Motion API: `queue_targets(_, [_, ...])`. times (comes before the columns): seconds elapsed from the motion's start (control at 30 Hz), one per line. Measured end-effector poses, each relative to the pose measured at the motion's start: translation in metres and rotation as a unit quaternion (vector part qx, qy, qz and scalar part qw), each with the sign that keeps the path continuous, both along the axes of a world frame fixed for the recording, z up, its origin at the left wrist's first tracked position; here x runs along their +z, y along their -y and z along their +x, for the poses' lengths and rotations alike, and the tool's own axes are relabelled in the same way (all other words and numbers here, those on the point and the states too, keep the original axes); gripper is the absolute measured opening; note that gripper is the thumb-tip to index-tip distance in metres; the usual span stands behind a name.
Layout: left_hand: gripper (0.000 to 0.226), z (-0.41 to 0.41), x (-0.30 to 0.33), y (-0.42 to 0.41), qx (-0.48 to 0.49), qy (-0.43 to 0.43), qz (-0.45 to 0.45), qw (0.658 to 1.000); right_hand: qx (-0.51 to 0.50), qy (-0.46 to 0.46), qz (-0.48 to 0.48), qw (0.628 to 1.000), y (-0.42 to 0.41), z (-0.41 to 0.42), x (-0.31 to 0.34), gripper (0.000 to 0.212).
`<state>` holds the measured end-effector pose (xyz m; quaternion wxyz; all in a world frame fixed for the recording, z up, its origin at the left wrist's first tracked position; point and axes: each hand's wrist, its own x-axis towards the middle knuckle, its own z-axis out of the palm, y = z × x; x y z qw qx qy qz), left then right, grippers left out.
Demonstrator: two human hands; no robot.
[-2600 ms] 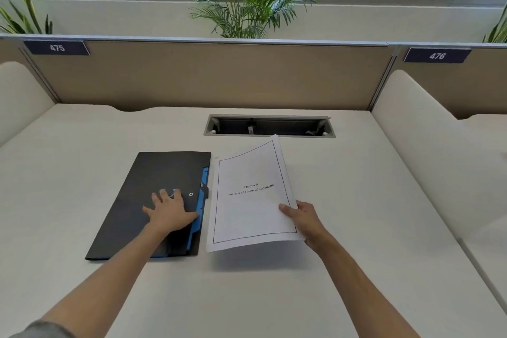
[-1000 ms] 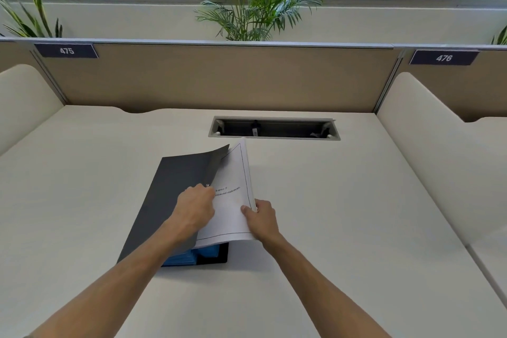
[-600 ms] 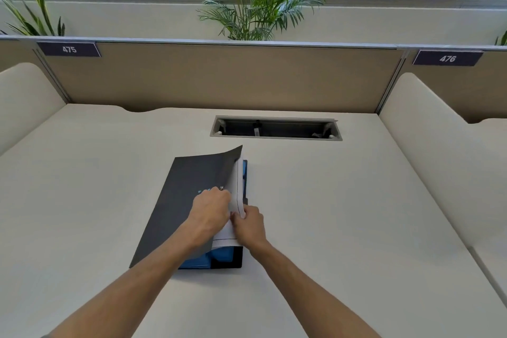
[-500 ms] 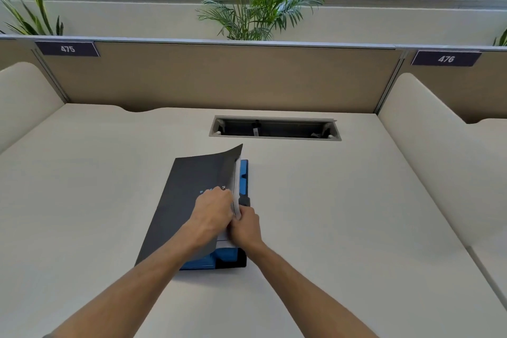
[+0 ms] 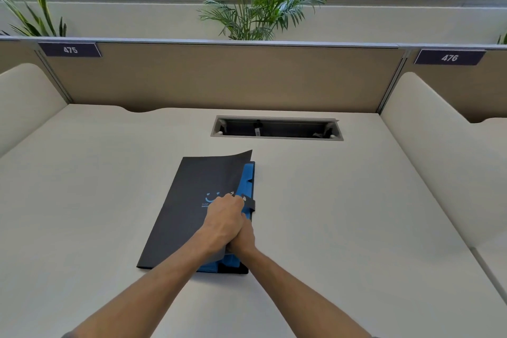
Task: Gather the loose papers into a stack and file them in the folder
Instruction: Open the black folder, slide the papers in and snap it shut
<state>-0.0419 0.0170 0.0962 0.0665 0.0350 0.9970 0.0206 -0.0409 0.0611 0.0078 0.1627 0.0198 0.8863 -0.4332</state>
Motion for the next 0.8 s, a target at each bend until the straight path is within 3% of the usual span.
queue_targets(0.17, [0.024,-0.004,-0.011,0.002,0.014,0.018,0.028,0.999,0.02,0.031,0.012,0.999,-0.008,-0.002,-0.007,0.022])
queue_targets(0.27, [0.029,-0.006,-0.016,0.004,0.021,0.012,0.055,0.998,0.028,0.02,-0.06,0.998,-0.017,-0.001,-0.004,0.024])
queue_targets(0.47, [0.013,-0.011,-0.026,0.011,0.045,-0.006,0.104,0.994,0.045,0.044,-0.155,0.986,-0.04,0.0,-0.002,0.025])
queue_targets(0.63, [0.018,-0.007,-0.039,0.01,0.05,-0.014,0.072,0.996,0.035,0.09,-0.182,0.978,-0.064,-0.003,0.003,0.029])
queue_targets(0.8, [0.024,-0.001,-0.047,0.008,0.047,-0.035,0.032,0.998,0.003,0.034,-0.129,0.991,-0.076,-0.014,-0.004,0.024])
